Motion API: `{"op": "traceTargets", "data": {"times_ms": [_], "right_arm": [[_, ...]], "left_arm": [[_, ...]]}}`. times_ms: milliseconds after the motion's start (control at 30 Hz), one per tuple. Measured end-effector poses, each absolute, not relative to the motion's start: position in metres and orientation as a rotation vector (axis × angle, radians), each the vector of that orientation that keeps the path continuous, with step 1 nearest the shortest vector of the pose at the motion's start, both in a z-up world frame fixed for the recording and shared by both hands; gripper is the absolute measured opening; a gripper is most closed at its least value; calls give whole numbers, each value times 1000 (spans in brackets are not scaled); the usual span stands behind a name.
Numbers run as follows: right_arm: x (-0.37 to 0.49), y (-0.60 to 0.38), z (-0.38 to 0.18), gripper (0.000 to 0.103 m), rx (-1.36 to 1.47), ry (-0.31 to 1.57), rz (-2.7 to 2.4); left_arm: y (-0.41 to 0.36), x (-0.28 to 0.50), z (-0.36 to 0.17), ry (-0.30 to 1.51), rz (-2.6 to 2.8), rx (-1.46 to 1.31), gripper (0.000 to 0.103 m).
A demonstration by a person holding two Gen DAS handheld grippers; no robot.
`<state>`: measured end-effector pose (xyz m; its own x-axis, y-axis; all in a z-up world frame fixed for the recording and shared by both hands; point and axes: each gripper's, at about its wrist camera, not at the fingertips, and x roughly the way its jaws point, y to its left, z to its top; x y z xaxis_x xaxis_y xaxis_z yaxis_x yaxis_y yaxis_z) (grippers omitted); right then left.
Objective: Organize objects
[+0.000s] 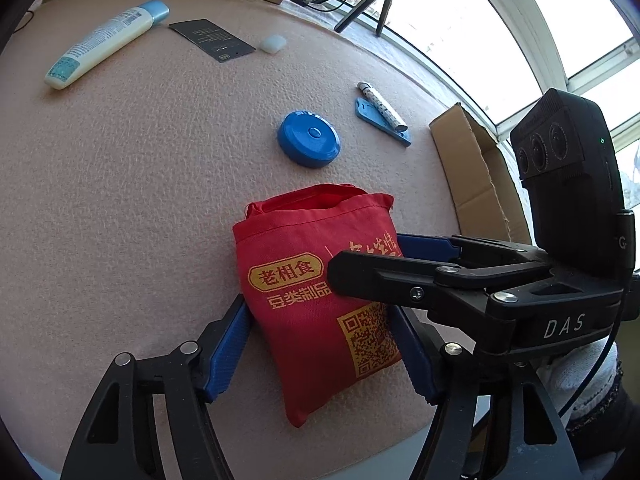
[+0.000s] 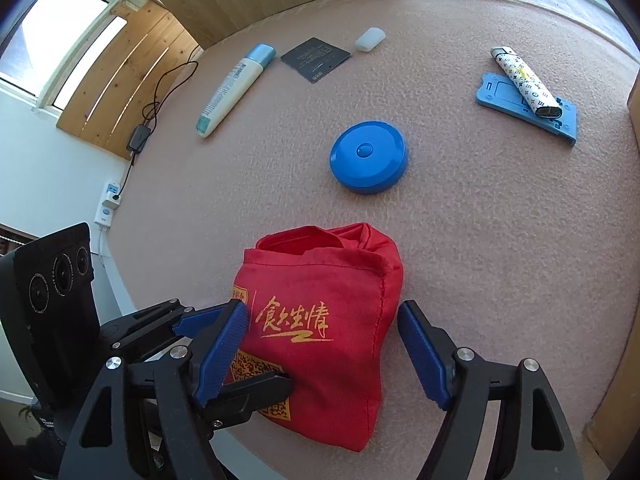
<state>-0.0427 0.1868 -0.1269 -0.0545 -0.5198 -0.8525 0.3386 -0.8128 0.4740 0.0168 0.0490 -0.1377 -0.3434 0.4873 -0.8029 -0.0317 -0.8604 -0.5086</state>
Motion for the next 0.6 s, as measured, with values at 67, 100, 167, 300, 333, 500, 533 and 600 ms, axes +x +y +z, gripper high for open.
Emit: {"op": "traceTargets", "data": {"times_ms": [67,100,167,300,333,500,533,600], "right_arm": [[-43,193,-125,67,1646,-213,-1942],[-44,197,-124,65,1643,-224,-1954],[-45,207,-120,63,1638,-254,-1977],[-49,234,-109,61,1619,-309,-2037],[-50,241,-105,61,1610,-322,-2055],[-57,282,-75,60,1539,-369,-2177],[-58,291,-69,60,1525,-374,-2202],[-62,310,-58,60,1498,-389,-2252]], "left_arm": [[55,14,-136,-574,2256,-1563,70],[58,12,-136,-568,2251,-1562,69],[65,8,-133,-554,2242,-1554,67],[87,-3,-123,-506,2221,-1524,65],[92,-6,-119,-493,2217,-1512,65],[132,-32,-93,-418,2197,-1428,65],[140,-37,-88,-403,2193,-1411,65],[159,-50,-77,-369,2183,-1374,65]]}}
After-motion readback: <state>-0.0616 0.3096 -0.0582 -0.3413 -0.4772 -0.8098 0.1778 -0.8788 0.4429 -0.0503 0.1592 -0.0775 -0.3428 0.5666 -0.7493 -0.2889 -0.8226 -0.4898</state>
